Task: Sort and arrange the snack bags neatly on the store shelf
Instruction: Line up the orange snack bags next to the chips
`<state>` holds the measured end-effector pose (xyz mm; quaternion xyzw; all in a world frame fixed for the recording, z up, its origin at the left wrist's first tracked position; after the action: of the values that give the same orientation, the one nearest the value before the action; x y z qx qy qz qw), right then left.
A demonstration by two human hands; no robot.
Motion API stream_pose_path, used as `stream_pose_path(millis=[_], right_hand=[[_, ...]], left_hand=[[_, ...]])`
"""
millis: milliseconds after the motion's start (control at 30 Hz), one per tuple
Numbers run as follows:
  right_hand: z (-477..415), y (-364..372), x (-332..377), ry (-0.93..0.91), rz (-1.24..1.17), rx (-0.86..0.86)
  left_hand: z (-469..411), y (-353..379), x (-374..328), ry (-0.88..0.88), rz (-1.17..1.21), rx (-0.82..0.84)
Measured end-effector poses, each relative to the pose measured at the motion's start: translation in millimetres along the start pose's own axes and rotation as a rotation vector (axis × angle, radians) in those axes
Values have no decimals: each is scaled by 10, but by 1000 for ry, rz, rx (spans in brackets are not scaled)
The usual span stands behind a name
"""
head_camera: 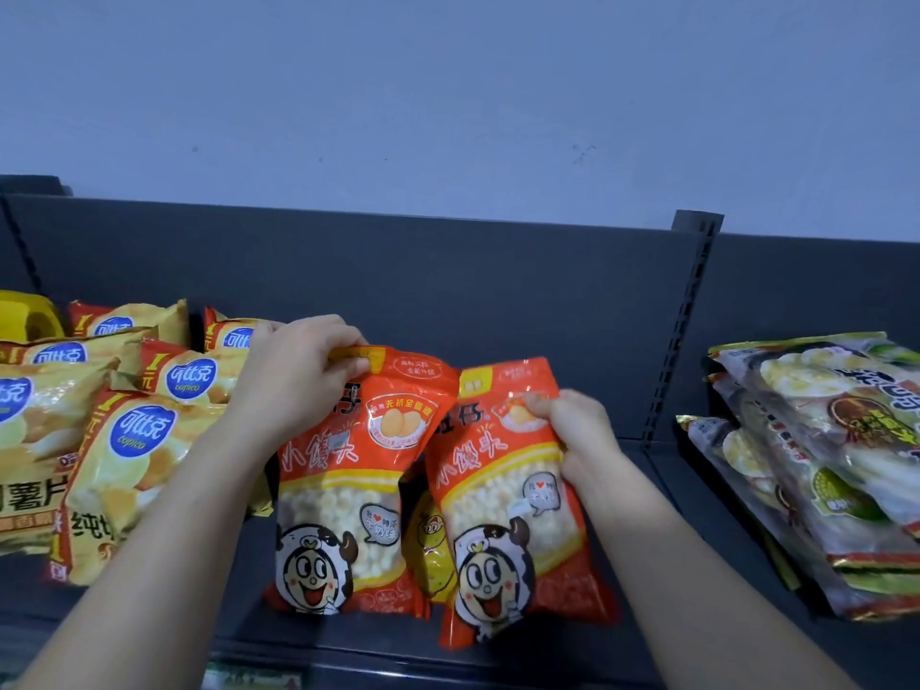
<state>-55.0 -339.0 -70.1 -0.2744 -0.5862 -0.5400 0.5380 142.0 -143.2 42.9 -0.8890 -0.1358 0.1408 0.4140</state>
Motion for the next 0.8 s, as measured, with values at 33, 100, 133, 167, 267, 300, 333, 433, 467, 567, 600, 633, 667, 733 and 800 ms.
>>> stream_pose_path(millis=[33, 100, 133, 167, 267, 300, 333, 433, 467, 567, 600, 633, 667, 733, 800], right_hand=[[39, 85, 139, -63, -34, 19], [149, 247, 388, -195, -90, 73], [223, 325, 497, -258, -120, 100], [297, 404, 596, -319, -154, 123], [500, 604, 860, -508, -228, 170], [538, 666, 931, -567, -247, 185], [561, 727, 987, -609, -269, 201], [535, 985, 1025, -598, -305, 309], [501, 1083, 955, -529, -319, 359], [376, 1254, 473, -216, -336, 446], [349, 1262, 284, -127, -332, 462], [337, 1268, 133, -64, -339, 486], [348, 1284, 42, -24, -360, 517], [357, 1321, 3, -1, -382, 556], [340, 1331, 41, -11, -396, 561]], left_hand=[[5, -13, 4, 5, 14, -3], [24, -52, 7, 28, 73, -2], [36, -80, 10, 41, 109, -4], [51, -108, 22, 46, 141, -10], [85, -190, 66, 48, 202, -18], [92, -208, 74, 57, 217, -15], [100, -225, 79, 65, 229, -11], [115, -241, 78, 76, 260, -5], [114, -238, 79, 71, 267, -13], [114, -214, 94, 50, 267, -76], [112, -199, 105, 40, 235, -103], [109, -186, 116, 27, 196, -126], [102, -177, 120, 18, 166, -135], [77, -158, 96, 39, 155, -128], [40, -134, 69, 76, 169, -108]])
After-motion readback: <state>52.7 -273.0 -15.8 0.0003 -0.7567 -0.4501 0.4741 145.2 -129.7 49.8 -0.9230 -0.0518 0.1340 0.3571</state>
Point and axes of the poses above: each hand's wrist, its own z-axis away from the middle knuckle, its own y-axis out of the palm, x = y × z, the point moved 7 cm from there along -z, towards the middle knuckle, and after that the axes turned 11 degrees about -z, right-handed, at the moved point
